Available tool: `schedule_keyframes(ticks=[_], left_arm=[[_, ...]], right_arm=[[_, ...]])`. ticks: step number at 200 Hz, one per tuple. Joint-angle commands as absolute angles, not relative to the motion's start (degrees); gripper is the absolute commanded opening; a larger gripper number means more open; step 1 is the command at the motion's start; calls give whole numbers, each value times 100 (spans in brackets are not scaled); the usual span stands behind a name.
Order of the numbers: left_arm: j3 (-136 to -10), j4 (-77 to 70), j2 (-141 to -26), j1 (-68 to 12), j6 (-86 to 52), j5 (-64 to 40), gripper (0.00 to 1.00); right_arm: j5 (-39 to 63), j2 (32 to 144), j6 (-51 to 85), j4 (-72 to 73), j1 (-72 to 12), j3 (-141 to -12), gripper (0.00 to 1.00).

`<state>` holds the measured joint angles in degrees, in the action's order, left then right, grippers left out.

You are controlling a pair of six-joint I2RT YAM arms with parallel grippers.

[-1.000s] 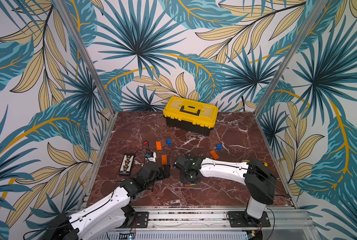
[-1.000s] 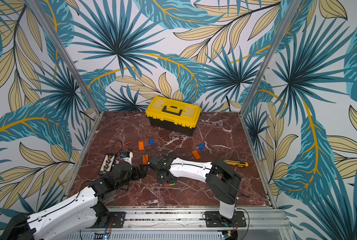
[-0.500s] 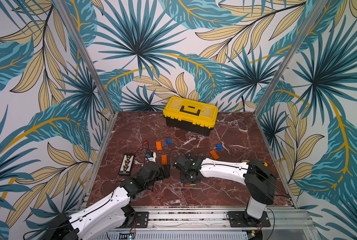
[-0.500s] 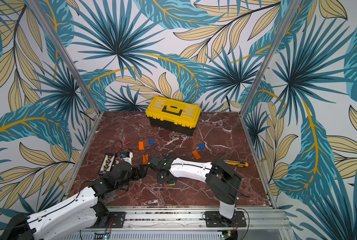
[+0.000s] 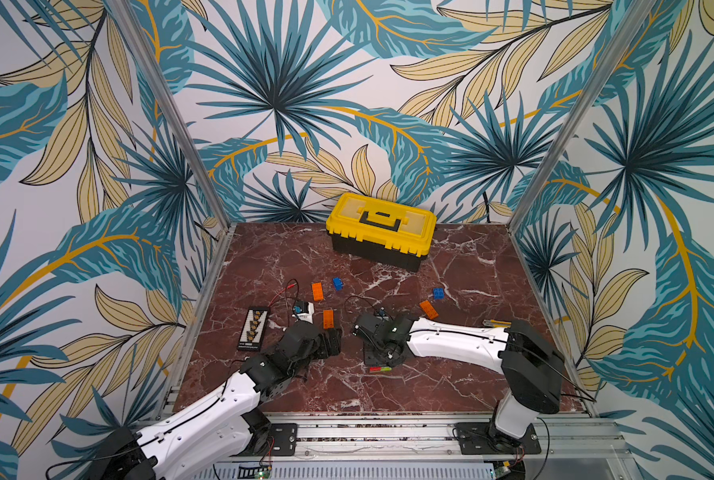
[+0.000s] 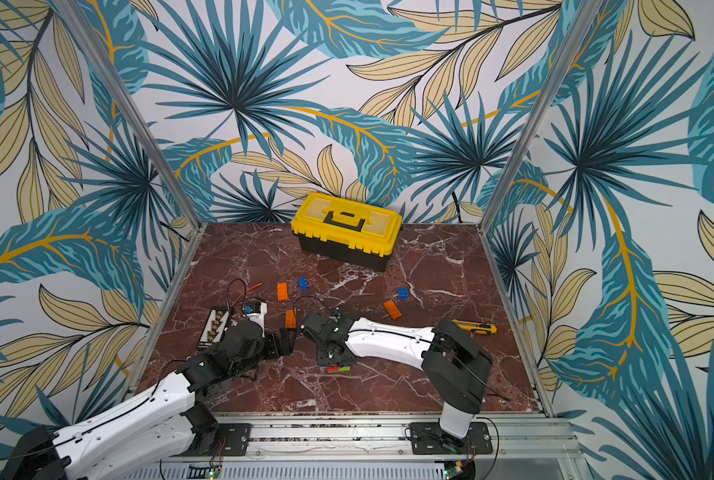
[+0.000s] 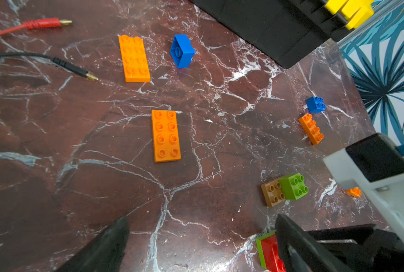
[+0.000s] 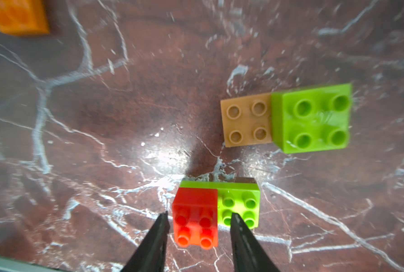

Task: Assemble the number 5 with lego
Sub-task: Assemble the lego brick with the lego brick, then pick up the lego brick from the center of the board.

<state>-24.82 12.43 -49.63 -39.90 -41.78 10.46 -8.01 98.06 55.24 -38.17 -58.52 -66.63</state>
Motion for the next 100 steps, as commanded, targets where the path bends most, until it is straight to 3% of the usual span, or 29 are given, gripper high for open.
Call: schedule_keyframes(ticks=[1,44,100], left_arm=[[-2871,1189,-4998,-3961,-3936,848,100],[-3373,1064,-5528,-3977,-3798,38,100],[-4738,1533,-6920,-4447,-3451,-489,100]], right_arm=[[-1284,9234,5519,-3634,-5786,-6462,52],[-1934,7974,5720,-3579,-5141,-5449,66],[-1301,6709,4820,-3514,-2667,-3920,68]])
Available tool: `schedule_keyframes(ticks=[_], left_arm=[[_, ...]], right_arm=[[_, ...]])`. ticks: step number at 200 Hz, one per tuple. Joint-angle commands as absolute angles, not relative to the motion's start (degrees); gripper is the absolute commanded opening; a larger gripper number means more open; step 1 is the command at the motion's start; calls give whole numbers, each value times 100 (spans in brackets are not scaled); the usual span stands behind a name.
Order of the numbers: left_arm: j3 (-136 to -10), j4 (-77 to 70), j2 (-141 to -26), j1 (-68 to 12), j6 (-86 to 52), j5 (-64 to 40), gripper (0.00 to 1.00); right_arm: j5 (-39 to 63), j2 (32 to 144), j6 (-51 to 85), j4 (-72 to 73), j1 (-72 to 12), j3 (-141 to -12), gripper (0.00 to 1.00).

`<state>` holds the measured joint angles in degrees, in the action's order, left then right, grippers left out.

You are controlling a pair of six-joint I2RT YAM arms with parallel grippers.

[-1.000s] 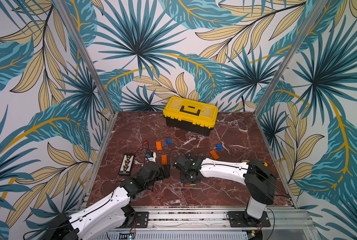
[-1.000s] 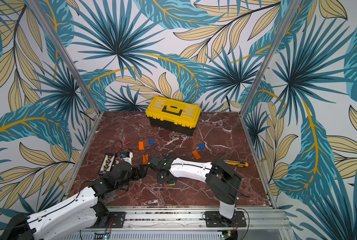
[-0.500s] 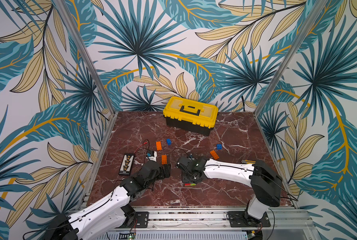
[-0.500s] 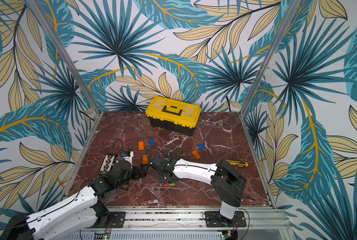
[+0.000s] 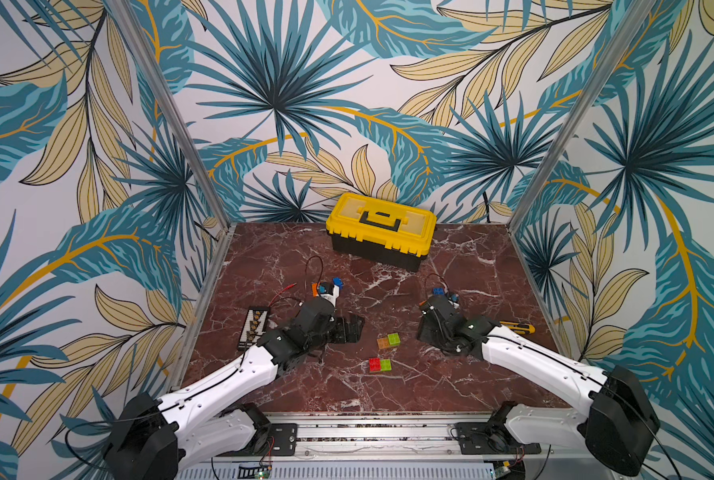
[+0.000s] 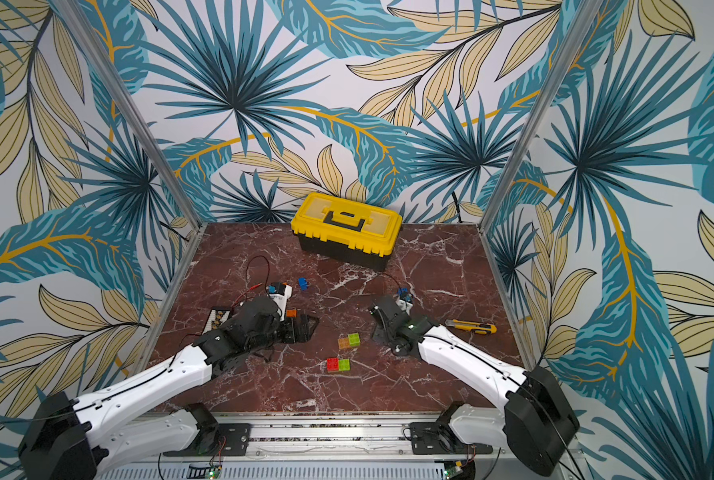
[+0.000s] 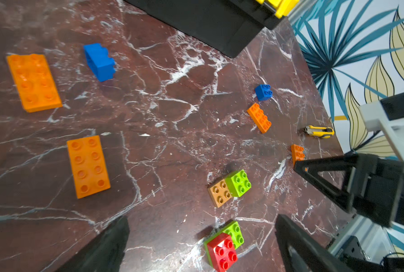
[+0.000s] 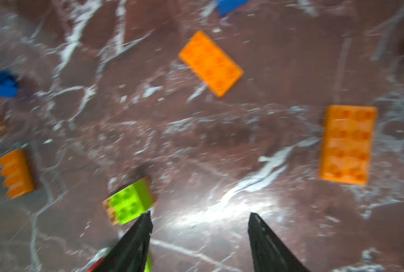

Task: Assemble the number 5 with lego
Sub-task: Pick up the lego brick from the center of the board.

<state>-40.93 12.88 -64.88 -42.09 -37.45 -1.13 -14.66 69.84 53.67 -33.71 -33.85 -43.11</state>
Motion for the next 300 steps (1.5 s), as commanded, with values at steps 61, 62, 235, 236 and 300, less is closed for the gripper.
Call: schedule_keyframes(ticks=[61,62,235,236,300], left_arm=[[-5724,1534,-8124,-5090,-3388,-617,100],[-5736,1536,-8127,-5098,-3390,-625,100],[-5880,1528,-8421,-5185,-3489,-352,100],[-5876,1533,-8421,-5185,-3489,-348,100],[-5618,1275,-8202,-5192,-3480,-431,99]], right_arm=[[-688,7397,3996,-3609,-1024,-3857,69],[-682,7407,3984,-3606,-1013,-3858,69],[460,7866,3452,-3041,-1318,-4159,67],[415,7849,3436,-3072,-1318,-4176,67],[-805,7594,2708,-3548,-1153,-4390,77]])
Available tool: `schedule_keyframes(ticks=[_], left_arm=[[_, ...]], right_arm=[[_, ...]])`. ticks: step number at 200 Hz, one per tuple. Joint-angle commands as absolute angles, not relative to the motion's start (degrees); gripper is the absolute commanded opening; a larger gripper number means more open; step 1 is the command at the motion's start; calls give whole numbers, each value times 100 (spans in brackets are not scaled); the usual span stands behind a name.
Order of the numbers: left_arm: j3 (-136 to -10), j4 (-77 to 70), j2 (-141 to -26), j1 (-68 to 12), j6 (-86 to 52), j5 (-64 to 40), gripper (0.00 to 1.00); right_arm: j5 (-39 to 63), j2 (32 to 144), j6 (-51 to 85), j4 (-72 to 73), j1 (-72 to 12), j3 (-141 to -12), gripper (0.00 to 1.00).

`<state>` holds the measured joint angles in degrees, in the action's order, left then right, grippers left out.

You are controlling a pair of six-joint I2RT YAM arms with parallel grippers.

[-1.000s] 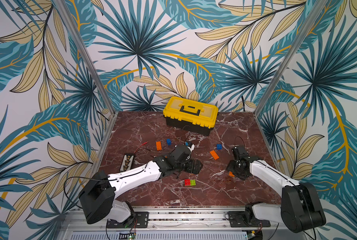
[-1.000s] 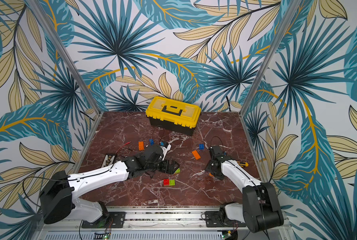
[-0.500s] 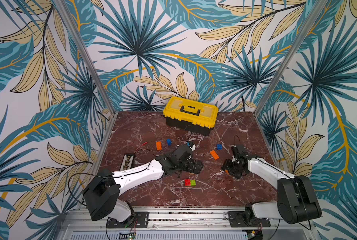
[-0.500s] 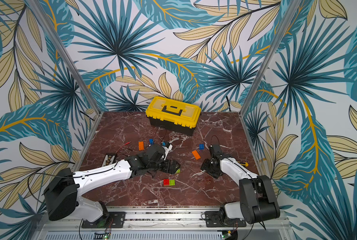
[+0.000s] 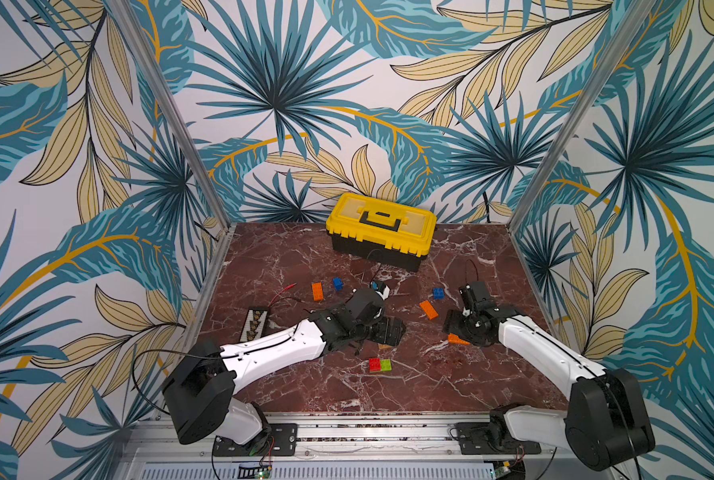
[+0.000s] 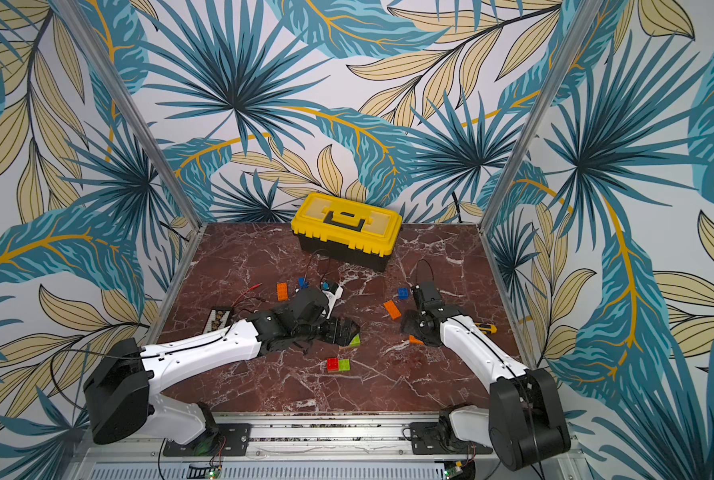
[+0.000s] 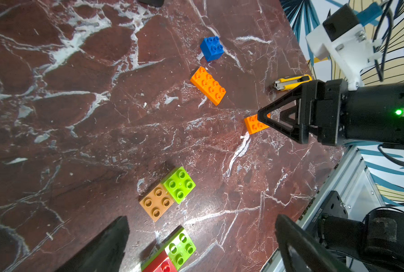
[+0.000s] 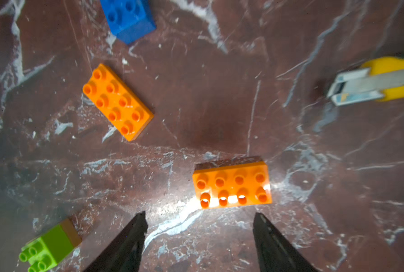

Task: Assemble the number 5 with lego
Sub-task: Pick up the lego brick from the center of the board.

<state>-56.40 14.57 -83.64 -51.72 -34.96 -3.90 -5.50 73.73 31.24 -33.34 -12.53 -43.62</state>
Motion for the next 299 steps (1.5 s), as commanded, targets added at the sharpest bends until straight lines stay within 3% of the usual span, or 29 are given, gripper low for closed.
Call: schedule_keyframes(ticks=[1,178,257,299], left_arm=[[-5617,1279,-8205,-5193,-3476,-435,100],[-5552,1283,-8143,-5211,-3507,-352,100],[-5562,1326,-8113,-5211,-3487,-283,100],[-5471,1432,-7976,-5212,-3540,-73,100]], right_arm=[[-776,7612,2694,-3536,-1152,-4388,77],[-111,9231,2058,-4133,-914,-5114,79],[-388,9588,2225,-4544,-1060,-5290,63],[-262,9287,2618,-4686,-1632,-5346,62]])
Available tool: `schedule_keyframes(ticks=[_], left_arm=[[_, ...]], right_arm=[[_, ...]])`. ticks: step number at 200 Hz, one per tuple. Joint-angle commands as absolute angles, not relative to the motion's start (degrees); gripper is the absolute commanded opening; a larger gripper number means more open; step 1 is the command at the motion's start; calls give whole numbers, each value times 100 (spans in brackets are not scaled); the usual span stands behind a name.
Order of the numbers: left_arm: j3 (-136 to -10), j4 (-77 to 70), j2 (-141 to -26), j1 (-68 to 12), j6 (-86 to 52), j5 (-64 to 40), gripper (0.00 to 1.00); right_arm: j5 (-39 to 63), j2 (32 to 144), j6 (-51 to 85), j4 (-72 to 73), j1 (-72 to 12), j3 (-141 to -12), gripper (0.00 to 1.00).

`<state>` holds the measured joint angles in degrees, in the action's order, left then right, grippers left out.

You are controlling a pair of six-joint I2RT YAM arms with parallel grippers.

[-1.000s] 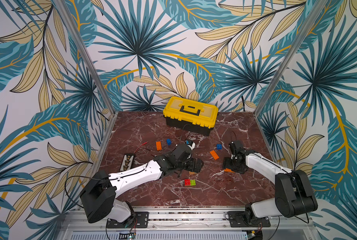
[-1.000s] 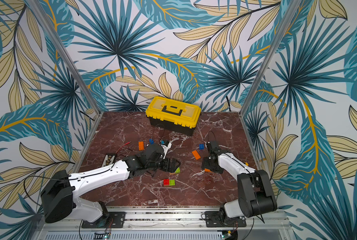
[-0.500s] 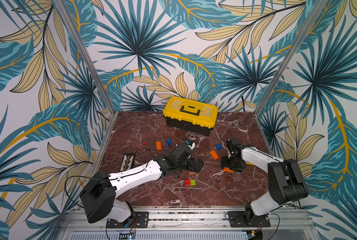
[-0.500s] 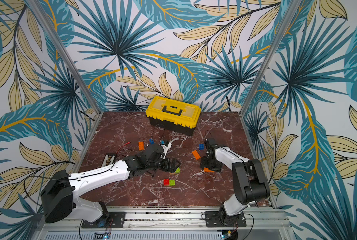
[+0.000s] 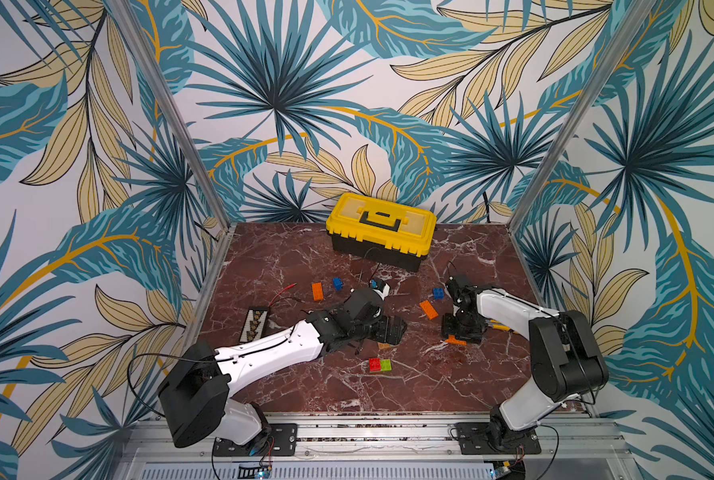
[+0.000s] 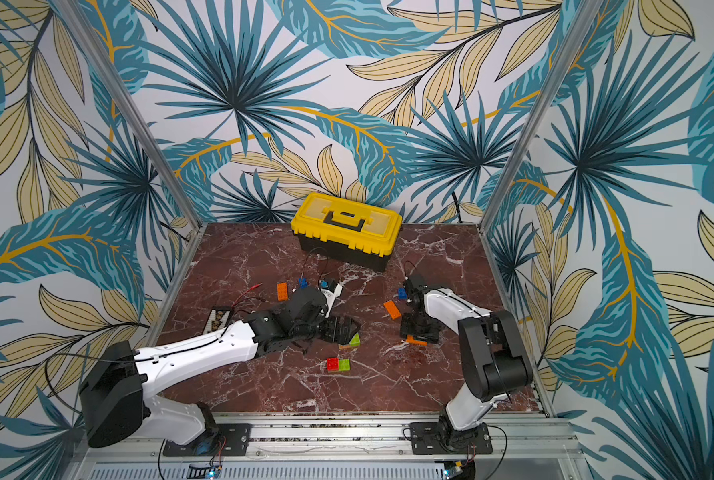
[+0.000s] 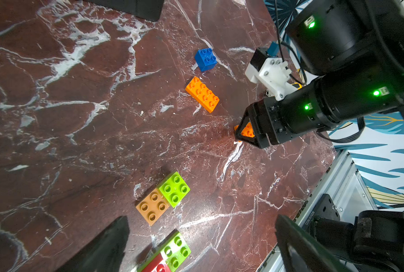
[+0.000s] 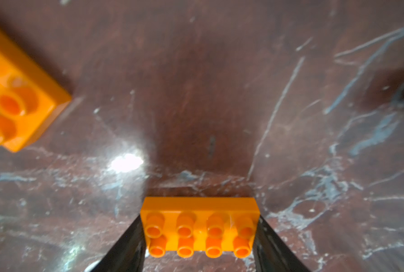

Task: Assemble the number 5 with lego
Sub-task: Pick up the lego brick from the center of the board.

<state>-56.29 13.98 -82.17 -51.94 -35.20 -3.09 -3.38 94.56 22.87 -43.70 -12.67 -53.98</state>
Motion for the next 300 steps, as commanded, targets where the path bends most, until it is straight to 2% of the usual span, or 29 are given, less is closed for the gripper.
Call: schedule_keyframes(ticks=[1,42,77,123,148,181,246,300], left_arm=[[-5469,1432,-7969,-5212,-3541,-63,100],[-5292,1402,-7742,-5208,-3586,288,100],[-5265,1424,-7717,-5209,-3566,285,100],[-5275,1349,-7817,-5204,-3595,282,100],[-5311,1372,-7874,-5203,-3578,245,100],[-5308,1397,-7866,-5204,-3572,246,100],[-5252,1433,-7832,-5208,-3618,267,100],[-5090,1397,-7575,-5203,-3691,736,100]], right_arm=[[-254,9275,2636,-4685,-1655,-5349,62],[43,9240,3281,-4218,-2495,-5160,65],[-19,9409,3440,-4018,-2629,-4993,67],[-238,9413,3557,-3975,-2660,-5019,79],[-282,9444,3662,-3907,-2661,-5022,80],[-202,9606,3663,-3955,-2692,-5085,75],[-305,9610,3683,-4057,-2764,-5116,55],[-422,8753,3756,-4668,-2813,-5278,54]])
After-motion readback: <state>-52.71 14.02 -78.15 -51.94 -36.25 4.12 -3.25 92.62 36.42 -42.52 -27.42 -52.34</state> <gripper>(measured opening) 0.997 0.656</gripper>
